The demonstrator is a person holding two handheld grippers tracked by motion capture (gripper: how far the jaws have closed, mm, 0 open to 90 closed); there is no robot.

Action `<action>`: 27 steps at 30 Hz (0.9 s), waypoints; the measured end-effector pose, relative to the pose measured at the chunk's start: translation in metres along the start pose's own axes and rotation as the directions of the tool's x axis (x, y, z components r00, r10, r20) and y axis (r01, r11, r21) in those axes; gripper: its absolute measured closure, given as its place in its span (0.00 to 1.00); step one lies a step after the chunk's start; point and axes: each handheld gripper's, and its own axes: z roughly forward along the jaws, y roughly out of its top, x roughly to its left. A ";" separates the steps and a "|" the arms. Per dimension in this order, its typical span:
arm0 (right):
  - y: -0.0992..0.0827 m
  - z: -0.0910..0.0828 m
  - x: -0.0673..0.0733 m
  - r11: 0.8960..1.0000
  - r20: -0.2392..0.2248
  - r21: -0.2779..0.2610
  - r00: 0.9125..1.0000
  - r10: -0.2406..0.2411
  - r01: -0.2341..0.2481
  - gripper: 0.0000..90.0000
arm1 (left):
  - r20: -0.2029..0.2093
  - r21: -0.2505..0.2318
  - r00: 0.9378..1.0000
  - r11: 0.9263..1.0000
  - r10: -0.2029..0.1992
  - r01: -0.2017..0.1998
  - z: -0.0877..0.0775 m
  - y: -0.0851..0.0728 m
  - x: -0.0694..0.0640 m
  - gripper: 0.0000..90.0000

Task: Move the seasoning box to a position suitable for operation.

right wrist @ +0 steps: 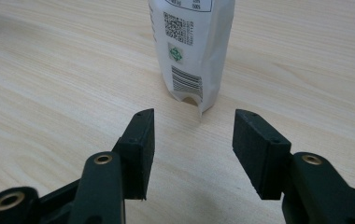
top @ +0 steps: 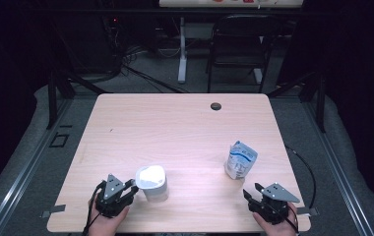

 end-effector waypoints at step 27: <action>0.004 0.002 0.005 1.000 -0.017 0.008 1.000 -0.014 0.014 0.57 | 0.031 0.002 0.997 0.998 0.065 -0.065 0.000 0.002 -0.009 0.81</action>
